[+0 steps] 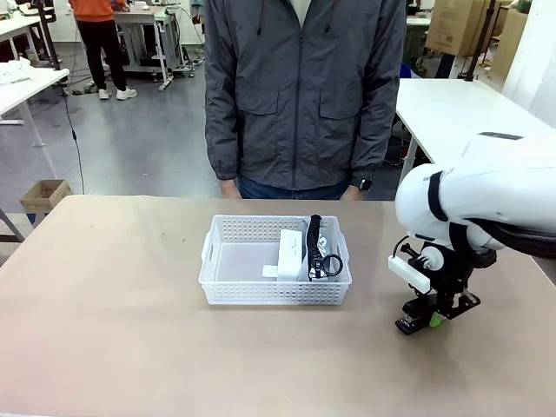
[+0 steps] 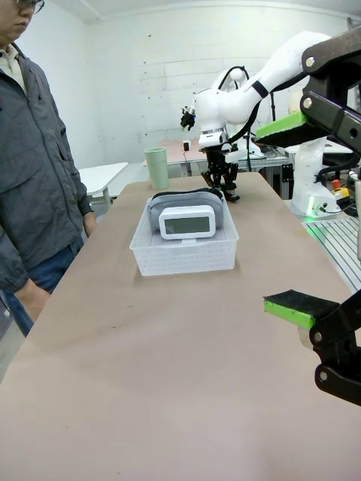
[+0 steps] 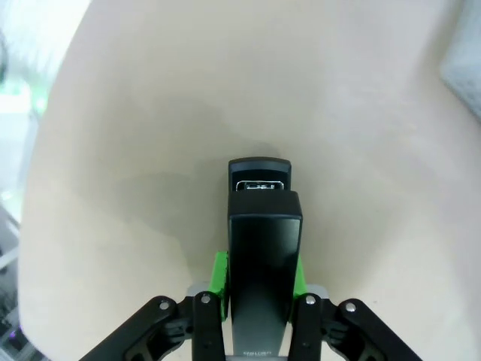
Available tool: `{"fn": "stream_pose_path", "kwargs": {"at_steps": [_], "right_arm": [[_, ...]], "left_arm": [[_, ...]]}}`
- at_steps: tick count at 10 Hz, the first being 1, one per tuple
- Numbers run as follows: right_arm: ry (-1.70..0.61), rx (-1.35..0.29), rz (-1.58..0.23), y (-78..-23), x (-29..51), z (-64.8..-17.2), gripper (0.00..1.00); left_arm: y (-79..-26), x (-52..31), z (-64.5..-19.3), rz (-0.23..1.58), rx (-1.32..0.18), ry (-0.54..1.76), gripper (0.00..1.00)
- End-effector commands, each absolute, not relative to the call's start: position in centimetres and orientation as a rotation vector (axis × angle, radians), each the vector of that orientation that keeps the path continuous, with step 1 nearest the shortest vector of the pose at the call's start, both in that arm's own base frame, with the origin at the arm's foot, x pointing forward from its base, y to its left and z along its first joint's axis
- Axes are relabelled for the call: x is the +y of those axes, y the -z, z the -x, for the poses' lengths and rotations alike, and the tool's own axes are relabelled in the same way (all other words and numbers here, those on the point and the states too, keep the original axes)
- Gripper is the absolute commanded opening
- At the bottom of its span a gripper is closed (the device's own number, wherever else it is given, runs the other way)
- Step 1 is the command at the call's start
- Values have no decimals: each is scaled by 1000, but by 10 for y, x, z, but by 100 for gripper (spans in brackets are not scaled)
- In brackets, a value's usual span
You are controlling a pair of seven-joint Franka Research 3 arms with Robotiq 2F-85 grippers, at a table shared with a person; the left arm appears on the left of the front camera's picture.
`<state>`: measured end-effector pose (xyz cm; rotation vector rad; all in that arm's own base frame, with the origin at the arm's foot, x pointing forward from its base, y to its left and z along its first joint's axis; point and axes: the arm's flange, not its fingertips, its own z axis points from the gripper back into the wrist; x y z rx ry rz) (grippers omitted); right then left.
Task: Efficiently arrange items inside the basket to fit them all.
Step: Pick up the Stapler and place it inside the Organizing basket.
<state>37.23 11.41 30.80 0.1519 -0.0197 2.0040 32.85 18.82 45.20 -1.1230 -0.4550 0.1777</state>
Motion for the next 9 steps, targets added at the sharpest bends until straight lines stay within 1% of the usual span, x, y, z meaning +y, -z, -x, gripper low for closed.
{"fn": "stream_pose_path", "kwargs": {"at_steps": [1, 2, 3, 4, 5, 6, 8, 9], "right_arm": [[-1711, -92, -251, -344, 105, -332, 0], [-1567, -98, -259, -359, 102, -324, 0], [-1475, -118, -244, -372, 99, -314, 0], [-1375, -141, -220, -384, 94, -301, 0], [-1224, -163, -166, -391, 86, -288, 0], [-1163, -207, -164, -394, 78, -278, 0], [-1190, -282, -219, -388, 63, -283, 0], [-1220, -338, -191, -388, 62, -286, 0]], "left_arm": [[-455, 187, -328, 1142, -470, -178, 100], [-455, 187, -328, 1142, -470, -178, 100], [-455, 187, -328, 1142, -470, -178, 100], [-455, 187, -328, 1142, -470, -178, 100], [-455, 187, -328, 1142, -470, -178, 100], [-455, 187, -328, 1142, -470, -178, 100], [-455, 187, -328, 1142, -470, -178, 100], [-455, 187, -328, 1142, -470, -178, 100]]}}
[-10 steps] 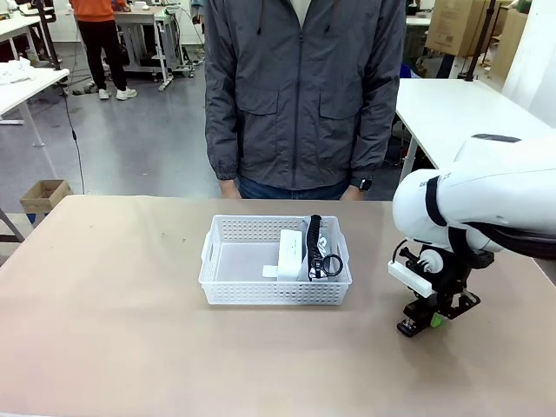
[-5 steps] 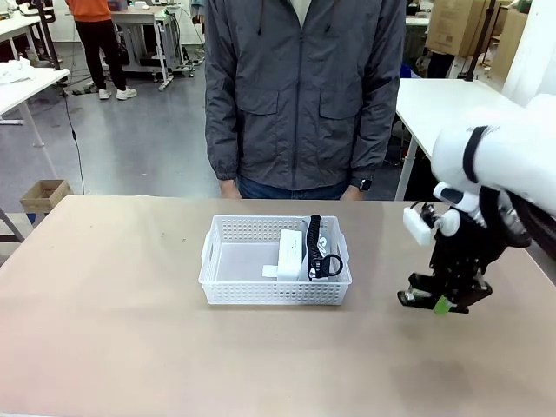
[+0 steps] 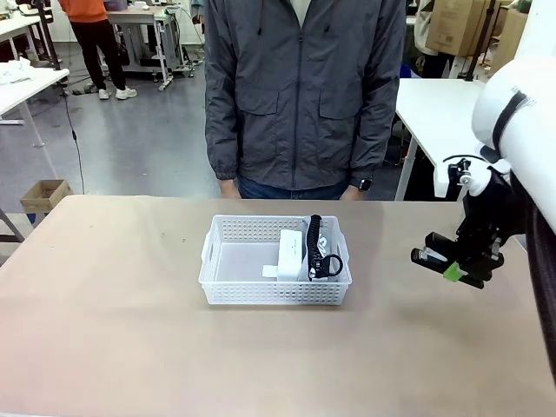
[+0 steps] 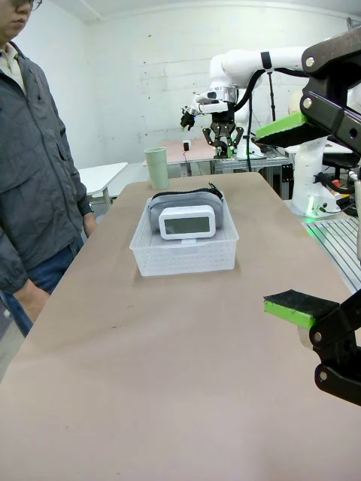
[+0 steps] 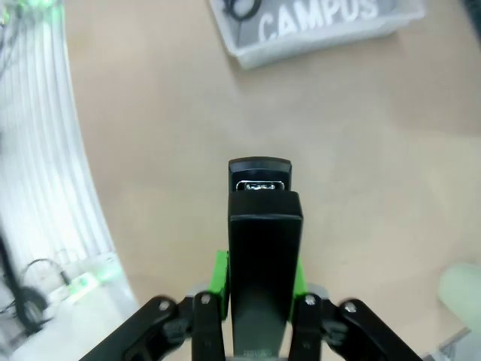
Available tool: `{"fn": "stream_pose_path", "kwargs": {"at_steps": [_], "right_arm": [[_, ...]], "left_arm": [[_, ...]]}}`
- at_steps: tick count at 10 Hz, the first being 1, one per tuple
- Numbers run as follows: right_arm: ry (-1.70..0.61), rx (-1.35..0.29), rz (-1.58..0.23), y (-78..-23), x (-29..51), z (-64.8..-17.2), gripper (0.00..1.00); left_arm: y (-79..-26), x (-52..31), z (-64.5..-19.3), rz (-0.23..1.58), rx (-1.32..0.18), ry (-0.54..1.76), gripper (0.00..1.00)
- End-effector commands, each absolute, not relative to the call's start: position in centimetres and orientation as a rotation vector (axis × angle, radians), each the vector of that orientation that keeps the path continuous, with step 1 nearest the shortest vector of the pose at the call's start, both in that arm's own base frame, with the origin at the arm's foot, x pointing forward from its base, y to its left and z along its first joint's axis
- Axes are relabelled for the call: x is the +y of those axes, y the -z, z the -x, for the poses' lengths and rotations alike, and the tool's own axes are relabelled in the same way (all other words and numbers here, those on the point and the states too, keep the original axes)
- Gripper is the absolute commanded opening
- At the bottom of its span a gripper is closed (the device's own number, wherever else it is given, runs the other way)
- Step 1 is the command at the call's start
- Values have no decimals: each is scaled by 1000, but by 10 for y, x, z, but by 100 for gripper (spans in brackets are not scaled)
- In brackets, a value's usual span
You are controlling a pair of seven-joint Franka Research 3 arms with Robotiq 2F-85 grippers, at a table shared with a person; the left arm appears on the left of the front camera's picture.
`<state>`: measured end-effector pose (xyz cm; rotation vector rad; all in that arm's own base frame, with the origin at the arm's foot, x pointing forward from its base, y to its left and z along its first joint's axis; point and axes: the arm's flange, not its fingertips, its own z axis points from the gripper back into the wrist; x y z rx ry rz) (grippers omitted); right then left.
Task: Efficiently arrange items inside the basket to fit them all.
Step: Pick up the Stapler and place it inside the Organizing basket.
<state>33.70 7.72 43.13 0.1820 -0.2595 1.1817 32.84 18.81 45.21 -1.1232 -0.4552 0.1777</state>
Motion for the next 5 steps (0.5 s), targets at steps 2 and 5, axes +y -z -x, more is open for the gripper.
{"fn": "stream_pose_path", "kwargs": {"at_steps": [2, 5], "right_arm": [[-1185, -224, -179, -429, 81, -334, 0], [-1189, -240, -178, -427, 79, -337, 37]], "left_arm": [[-455, 187, -328, 1142, -470, -178, 100], [-455, 187, -328, 1142, -470, -178, 100]]}}
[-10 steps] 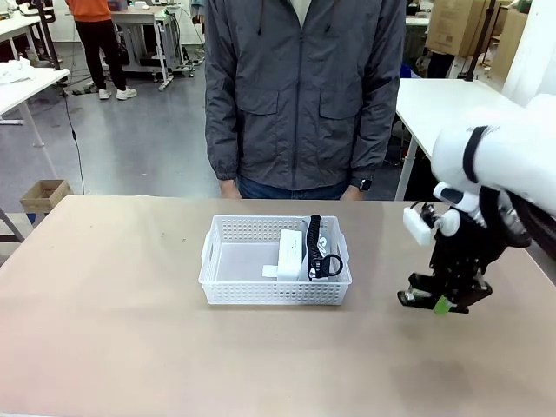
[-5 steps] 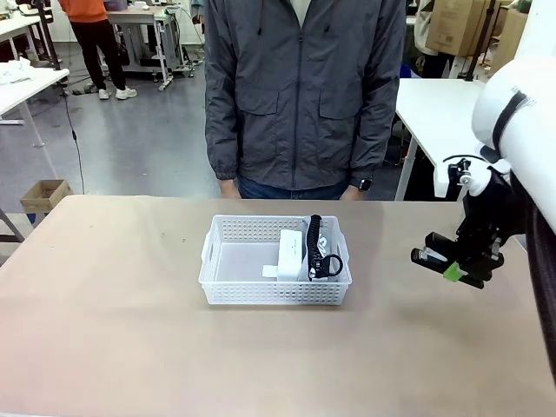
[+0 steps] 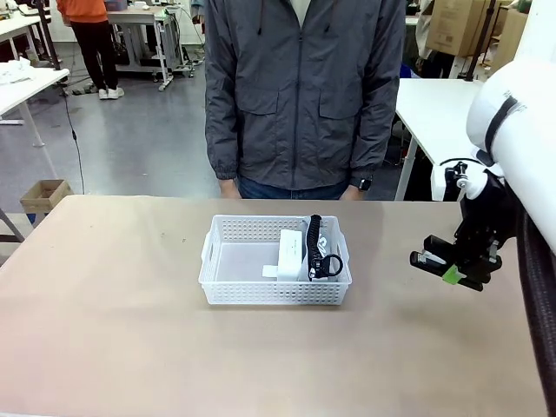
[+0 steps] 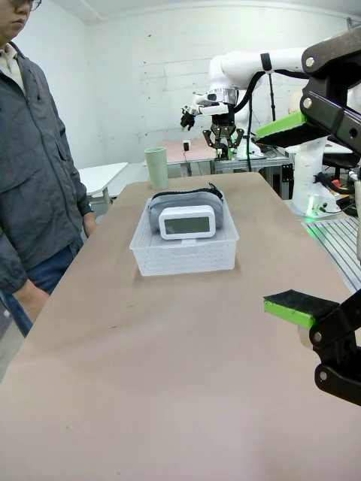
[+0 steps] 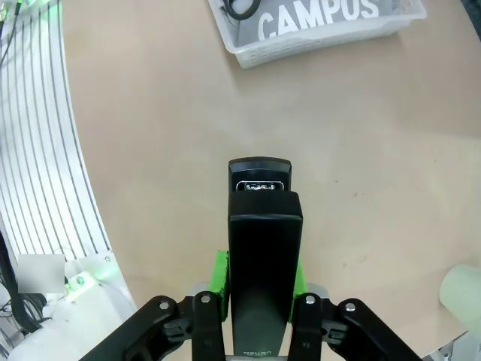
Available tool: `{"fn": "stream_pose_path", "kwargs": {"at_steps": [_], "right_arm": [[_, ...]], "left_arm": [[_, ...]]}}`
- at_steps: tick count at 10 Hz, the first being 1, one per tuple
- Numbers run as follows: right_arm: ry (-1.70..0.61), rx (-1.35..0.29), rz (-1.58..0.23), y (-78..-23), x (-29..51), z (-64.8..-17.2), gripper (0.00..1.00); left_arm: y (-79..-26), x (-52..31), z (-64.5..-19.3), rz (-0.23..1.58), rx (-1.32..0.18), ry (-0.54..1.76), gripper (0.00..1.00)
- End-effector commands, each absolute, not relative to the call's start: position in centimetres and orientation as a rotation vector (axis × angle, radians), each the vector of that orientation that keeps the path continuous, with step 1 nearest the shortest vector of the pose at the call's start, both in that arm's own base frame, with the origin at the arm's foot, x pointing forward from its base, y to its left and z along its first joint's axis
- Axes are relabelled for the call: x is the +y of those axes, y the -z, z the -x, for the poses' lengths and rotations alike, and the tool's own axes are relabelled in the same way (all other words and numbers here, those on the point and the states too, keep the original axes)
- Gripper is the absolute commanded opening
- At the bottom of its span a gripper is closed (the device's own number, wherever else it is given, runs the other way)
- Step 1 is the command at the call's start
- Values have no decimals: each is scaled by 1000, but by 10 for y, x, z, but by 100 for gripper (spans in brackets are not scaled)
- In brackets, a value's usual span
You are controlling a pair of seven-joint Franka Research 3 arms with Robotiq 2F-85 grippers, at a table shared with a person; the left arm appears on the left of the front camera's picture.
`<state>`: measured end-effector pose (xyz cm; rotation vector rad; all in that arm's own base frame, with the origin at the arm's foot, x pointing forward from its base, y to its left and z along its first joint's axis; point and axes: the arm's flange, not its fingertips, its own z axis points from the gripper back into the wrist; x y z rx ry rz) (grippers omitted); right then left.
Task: Efficiently arrange items inside the basket to fit them all.
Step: Pick up the Stapler and place it inside the Organizing basket.
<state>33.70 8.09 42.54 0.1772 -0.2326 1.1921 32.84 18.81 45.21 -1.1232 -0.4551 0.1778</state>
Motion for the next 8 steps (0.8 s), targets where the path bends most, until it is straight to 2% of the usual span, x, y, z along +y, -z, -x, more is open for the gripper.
{"fn": "stream_pose_path", "kwargs": {"at_steps": [1, 3, 4, 8], "right_arm": [[-1096, -256, -199, -422, 76, -331, 37], [-1067, -281, -142, -442, 111, -365, 37], [-1128, -306, -115, -453, 132, -389, 37], [-1246, -311, -221, -457, 204, -449, 37]], "left_arm": [[-455, 187, -328, 1142, -470, -178, 100], [-455, 187, -328, 1142, -470, -178, 100], [-455, 187, -328, 1142, -470, -178, 100], [-455, 187, -328, 1142, -470, -178, 100]]}}
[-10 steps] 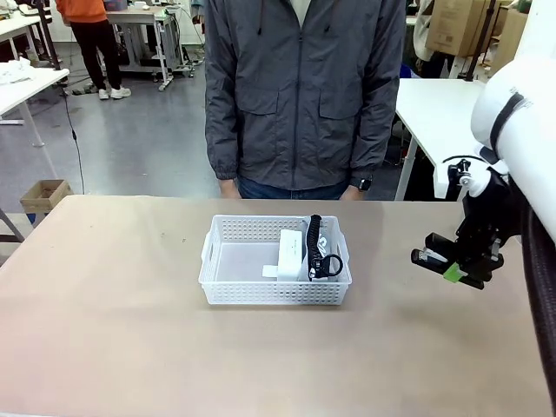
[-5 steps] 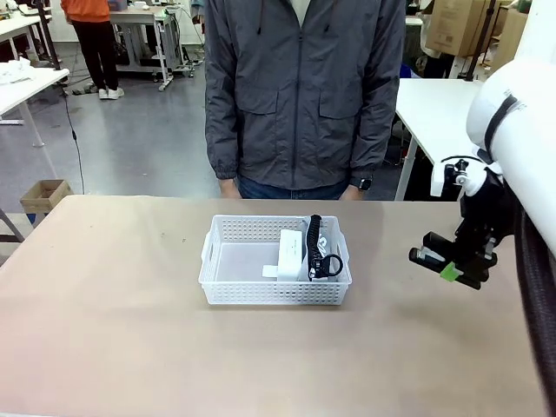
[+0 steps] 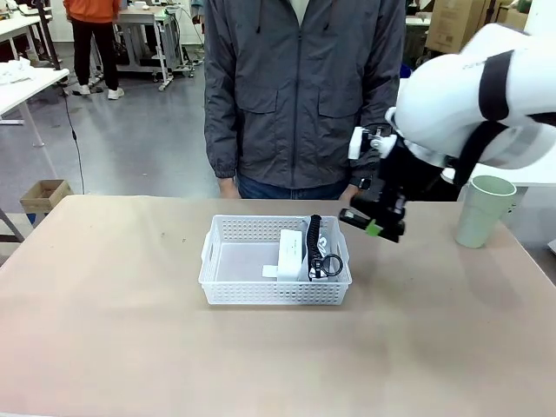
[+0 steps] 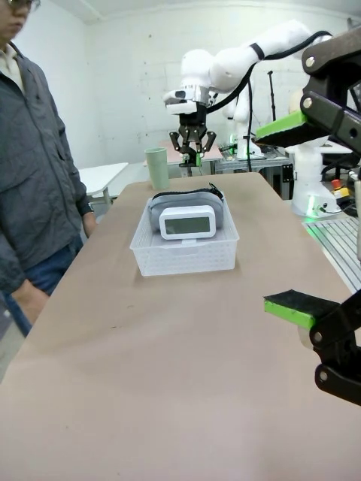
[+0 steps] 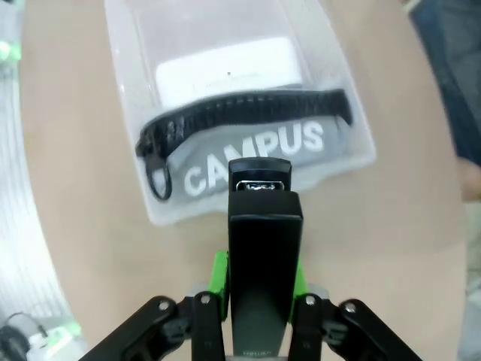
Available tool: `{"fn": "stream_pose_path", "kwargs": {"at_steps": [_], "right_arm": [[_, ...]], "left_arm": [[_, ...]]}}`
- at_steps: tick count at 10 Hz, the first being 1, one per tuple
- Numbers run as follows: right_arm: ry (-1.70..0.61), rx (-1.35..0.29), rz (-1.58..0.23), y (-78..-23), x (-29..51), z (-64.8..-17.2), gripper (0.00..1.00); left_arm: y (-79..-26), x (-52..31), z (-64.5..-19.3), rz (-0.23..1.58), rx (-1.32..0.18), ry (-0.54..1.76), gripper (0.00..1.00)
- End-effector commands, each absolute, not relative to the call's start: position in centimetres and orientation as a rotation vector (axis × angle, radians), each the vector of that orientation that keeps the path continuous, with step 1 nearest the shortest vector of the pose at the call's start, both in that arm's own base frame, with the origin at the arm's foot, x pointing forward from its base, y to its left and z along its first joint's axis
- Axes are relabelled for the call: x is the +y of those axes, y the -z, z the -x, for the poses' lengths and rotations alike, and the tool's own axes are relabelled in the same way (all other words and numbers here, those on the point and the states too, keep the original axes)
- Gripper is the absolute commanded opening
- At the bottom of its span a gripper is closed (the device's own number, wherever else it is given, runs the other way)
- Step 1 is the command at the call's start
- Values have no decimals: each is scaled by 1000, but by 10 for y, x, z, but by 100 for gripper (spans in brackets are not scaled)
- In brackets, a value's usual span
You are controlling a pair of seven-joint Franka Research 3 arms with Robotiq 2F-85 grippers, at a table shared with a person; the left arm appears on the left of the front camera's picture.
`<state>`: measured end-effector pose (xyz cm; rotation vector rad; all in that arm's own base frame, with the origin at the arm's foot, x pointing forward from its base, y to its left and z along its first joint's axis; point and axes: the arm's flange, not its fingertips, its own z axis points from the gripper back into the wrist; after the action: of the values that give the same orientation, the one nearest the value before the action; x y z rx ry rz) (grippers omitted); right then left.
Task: Efficiently arrange items inside the basket to fit them all.
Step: Pick up the Stapler and place it inside the Organizing basket.
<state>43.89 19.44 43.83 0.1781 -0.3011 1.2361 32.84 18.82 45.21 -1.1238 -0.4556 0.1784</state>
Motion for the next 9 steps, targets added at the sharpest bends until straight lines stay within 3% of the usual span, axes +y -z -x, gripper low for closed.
{"fn": "stream_pose_path", "kwargs": {"at_steps": [1, 5, 9], "right_arm": [[-1268, -314, -217, -460, 227, -459, 37], [-1353, -364, -279, -470, 333, -474, 37], [-1433, -241, -251, -427, 406, -464, 37]], "left_arm": [[-455, 187, -328, 1142, -470, -178, 100], [-455, 187, -328, 1142, -470, -178, 100], [-455, 187, -328, 1142, -470, -178, 100]]}}
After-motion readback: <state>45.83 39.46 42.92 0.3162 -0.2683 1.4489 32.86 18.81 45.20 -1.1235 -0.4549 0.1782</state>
